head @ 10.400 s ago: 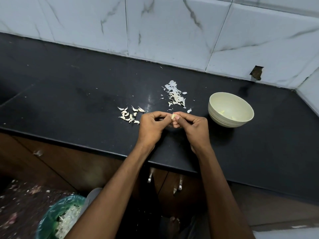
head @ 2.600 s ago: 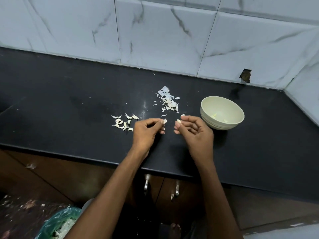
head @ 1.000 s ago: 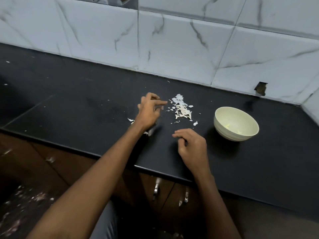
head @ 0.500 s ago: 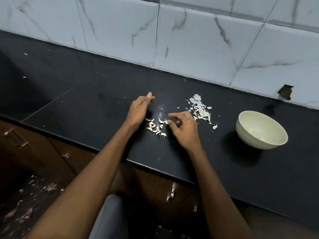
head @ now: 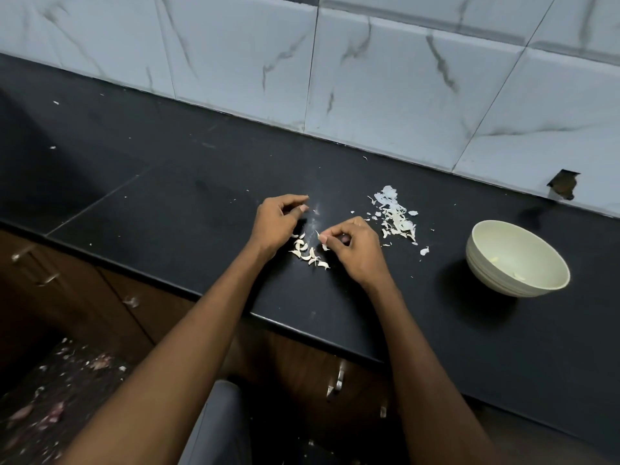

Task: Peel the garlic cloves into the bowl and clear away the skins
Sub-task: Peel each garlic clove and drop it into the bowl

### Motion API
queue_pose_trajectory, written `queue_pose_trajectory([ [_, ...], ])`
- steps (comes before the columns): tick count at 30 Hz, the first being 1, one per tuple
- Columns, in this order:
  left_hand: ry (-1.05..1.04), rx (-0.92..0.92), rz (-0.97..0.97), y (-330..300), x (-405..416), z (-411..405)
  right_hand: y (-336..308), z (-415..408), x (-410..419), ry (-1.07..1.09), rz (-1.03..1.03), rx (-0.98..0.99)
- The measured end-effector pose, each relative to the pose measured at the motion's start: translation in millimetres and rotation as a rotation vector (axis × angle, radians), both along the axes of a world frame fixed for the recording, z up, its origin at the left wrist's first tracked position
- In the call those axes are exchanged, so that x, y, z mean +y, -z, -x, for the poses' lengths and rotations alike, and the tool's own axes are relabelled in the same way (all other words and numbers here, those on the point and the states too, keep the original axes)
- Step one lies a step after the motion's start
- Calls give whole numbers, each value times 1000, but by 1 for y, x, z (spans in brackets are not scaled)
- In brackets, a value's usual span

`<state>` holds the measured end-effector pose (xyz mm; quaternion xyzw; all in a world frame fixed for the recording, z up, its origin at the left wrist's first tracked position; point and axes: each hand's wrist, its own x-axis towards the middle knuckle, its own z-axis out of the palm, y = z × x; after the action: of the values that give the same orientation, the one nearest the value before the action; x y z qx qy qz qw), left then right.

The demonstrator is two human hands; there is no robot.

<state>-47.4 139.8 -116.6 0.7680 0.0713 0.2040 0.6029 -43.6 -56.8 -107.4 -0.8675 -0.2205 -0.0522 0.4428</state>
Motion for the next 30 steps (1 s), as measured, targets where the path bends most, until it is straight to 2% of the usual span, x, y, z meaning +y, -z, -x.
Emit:
queue_pose_trajectory([
  [3, -14, -37, -1, -3, -2, 5, -1, 5, -5, 1, -180, 36],
  [8, -57, -47, 18, -6, -5, 7, -4, 11, -16, 97, -638, 205],
  [13, -76, -67, -40, -8, -10, 7, -4, 20, -21, 71, -773, 292],
  [16, 97, -58, -193, -12, -18, 5, -6, 27, -31, 56, -867, 323],
  [19, 168, -87, -229, -26, -46, 5, -6, 35, -48, 34, -874, 323],
  [22, 139, -111, -4, -33, -86, 20, -5, 39, -76, 82, -837, 291],
  [24, 203, -106, 120, -33, -115, 34, -5, 39, -95, 125, -796, 256],
  [27, 287, -64, 201, -21, -152, 48, -5, 41, -117, 144, -641, 165],
  [30, 242, -69, 263, -8, -164, 54, -3, 43, -118, 144, -475, 45],
])
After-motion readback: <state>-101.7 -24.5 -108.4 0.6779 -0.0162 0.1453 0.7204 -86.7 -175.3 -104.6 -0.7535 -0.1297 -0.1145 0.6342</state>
